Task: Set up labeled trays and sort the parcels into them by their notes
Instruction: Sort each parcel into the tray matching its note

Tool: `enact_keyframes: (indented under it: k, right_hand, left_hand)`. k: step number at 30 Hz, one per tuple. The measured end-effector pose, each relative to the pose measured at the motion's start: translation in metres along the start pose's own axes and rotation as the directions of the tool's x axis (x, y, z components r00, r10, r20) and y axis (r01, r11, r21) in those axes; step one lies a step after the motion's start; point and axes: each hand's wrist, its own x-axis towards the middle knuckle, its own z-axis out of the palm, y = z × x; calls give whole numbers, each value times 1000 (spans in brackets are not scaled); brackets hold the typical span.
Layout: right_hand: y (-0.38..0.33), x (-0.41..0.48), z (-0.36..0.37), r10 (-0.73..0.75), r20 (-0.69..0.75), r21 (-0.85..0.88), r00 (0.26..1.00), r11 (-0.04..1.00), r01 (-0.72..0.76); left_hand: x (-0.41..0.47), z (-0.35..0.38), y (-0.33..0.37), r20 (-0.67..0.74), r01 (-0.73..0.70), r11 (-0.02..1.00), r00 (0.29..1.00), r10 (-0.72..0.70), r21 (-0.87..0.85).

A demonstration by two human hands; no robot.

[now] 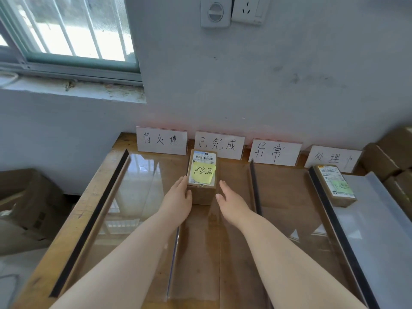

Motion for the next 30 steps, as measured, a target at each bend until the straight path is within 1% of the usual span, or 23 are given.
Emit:
enact_keyframes:
  k: [3,5,8,10,13,19,25,28,30]
  right_hand:
    - [0,-11,-1,-57,-38,-72,998,996,55]
    - [1,-20,-4,-99,-62,-133,993,987,90]
    - [6,-38,-15,-145,-75,-256,987,959,122]
    - [12,-51,-23,-174,-84,-334,981,933,137]
    - [27,-78,-39,-194,-113,-384,974,913,138]
    - [85,-158,-82,-158,-177,-421,971,904,71]
    - [156,-260,-123,-88,-270,-367,959,930,-18]
    - [193,-323,-141,-54,-293,-340,954,939,-51]
    - [217,-359,-153,-48,-297,-353,954,933,-63]
  left_hand:
    - [-10,-2,9,16,-81,984,997,79,156]
    - [-17,-5,18,19,-147,951,989,147,273]
    - [-33,-5,37,55,-260,844,962,266,469]
    - [-46,-1,52,87,-312,786,945,316,534]
    - [-68,12,78,124,-366,746,924,361,556]
    - [-124,60,138,170,-459,644,872,459,612]
    - [-210,132,201,207,-539,627,826,524,563]
    - [-256,173,227,245,-564,640,817,521,521]
    - [-281,199,244,278,-585,626,806,523,517]
